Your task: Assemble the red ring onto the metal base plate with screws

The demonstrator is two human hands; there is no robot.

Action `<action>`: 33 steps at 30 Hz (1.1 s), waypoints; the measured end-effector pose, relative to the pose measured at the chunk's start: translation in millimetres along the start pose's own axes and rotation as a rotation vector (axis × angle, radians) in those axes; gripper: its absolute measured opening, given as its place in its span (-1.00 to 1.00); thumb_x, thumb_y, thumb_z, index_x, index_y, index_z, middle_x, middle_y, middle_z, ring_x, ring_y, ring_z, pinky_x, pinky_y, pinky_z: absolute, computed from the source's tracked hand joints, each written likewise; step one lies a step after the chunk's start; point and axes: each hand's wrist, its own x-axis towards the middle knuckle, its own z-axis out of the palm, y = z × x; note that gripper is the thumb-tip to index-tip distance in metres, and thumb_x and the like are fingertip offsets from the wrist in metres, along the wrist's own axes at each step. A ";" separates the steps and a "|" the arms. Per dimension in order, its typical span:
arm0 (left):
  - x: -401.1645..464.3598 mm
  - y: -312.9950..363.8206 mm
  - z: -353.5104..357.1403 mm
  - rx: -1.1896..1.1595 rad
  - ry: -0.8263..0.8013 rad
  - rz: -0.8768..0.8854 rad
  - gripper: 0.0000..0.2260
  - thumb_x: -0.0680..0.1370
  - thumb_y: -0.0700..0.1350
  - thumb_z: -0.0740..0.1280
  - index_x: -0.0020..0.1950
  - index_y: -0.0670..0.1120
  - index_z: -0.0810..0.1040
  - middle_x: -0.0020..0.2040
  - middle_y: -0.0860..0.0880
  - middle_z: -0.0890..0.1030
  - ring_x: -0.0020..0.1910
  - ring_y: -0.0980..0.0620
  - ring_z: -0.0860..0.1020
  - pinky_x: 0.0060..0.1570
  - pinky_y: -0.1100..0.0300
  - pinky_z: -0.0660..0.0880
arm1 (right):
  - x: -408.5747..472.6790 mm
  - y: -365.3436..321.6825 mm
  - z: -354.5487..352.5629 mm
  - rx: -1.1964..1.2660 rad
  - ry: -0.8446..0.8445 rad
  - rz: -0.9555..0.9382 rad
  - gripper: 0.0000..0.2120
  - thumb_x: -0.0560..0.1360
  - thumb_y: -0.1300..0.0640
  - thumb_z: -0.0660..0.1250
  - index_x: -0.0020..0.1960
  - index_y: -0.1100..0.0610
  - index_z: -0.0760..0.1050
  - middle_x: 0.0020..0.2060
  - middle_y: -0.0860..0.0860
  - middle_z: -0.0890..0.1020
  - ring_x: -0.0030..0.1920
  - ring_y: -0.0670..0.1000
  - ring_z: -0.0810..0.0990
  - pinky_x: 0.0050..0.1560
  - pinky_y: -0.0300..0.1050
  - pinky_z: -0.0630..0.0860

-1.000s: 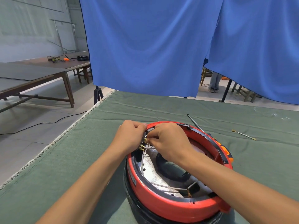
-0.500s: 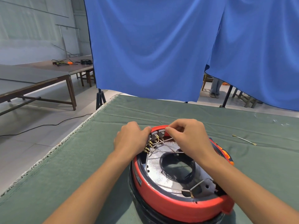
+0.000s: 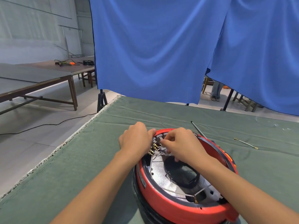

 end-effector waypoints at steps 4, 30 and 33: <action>-1.9 2.0 -0.6 0.016 0.002 0.012 -0.56 0.58 0.19 0.19 -0.37 -0.07 0.29 -0.07 -0.15 0.61 -0.04 -0.23 0.54 -0.19 0.08 0.31 | 4.2 3.0 2.0 0.081 -0.050 0.040 -0.77 0.51 0.03 0.33 -0.32 0.01 0.54 -0.41 0.01 0.67 -0.62 -0.11 0.50 -0.31 -0.16 0.56; -3.0 1.8 -3.9 -0.107 -0.079 0.189 -0.77 0.62 -0.04 0.19 -0.06 -0.03 0.63 -0.14 -0.05 0.65 -0.03 -0.15 0.57 -0.01 -0.03 0.52 | 5.8 6.6 4.4 0.302 -0.155 0.114 -0.74 0.51 0.12 0.35 -0.36 0.07 0.53 -0.59 -0.09 0.55 -0.64 -0.16 0.43 -0.58 -0.38 0.30; -2.0 1.6 -4.1 -0.138 -0.093 0.194 -0.77 0.62 -0.06 0.19 -0.12 -0.01 0.62 -0.18 -0.04 0.63 -0.04 -0.14 0.56 0.00 -0.03 0.52 | 7.0 6.4 6.2 0.293 -0.145 0.110 -0.73 0.51 0.12 0.35 -0.36 0.06 0.52 -0.60 -0.10 0.54 -0.65 -0.16 0.42 -0.59 -0.38 0.31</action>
